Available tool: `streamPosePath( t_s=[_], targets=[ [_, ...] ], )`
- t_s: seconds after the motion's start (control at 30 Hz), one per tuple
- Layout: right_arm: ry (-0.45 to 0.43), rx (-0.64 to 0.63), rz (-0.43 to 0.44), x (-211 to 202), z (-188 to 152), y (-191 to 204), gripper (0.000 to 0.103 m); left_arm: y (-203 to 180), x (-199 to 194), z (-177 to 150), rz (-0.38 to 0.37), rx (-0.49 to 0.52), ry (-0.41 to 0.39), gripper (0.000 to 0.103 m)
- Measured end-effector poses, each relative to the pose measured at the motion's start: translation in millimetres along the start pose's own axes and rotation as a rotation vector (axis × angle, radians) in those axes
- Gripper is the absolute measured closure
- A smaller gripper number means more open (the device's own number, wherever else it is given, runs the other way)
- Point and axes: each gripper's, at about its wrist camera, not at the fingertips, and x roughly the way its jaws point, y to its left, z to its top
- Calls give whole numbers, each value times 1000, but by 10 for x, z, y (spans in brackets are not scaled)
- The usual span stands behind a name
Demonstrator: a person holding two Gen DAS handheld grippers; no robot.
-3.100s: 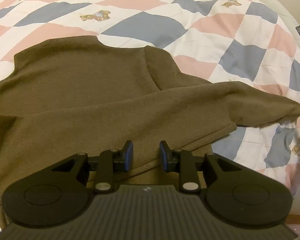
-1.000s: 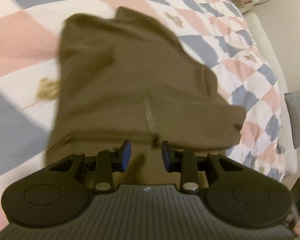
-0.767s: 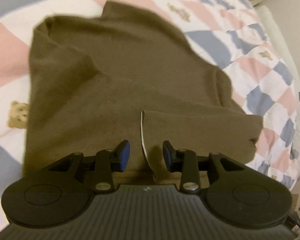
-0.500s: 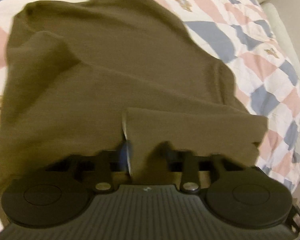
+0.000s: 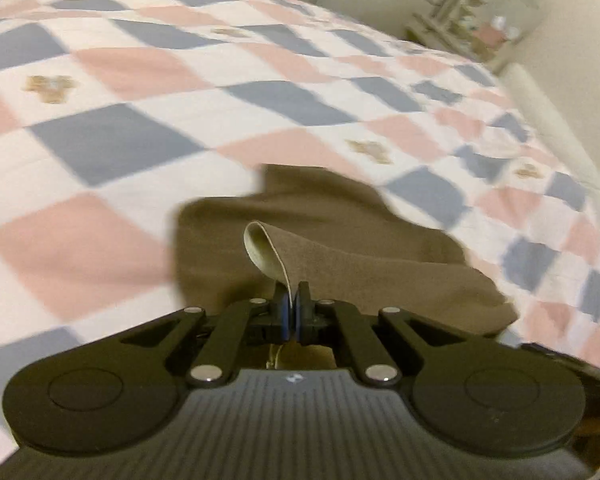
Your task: Fold clothes
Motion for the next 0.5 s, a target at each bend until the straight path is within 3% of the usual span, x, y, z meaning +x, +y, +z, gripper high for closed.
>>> streamPosePath(
  t_s=[0.3,0.5],
  targets=[
    [16,-88,16,39,-38,302,50,438,34,-143,78,7,44,102],
    [10,-163,17,60,-44,391,50,580,-292,-136,85,-31,-21,102]
  ],
)
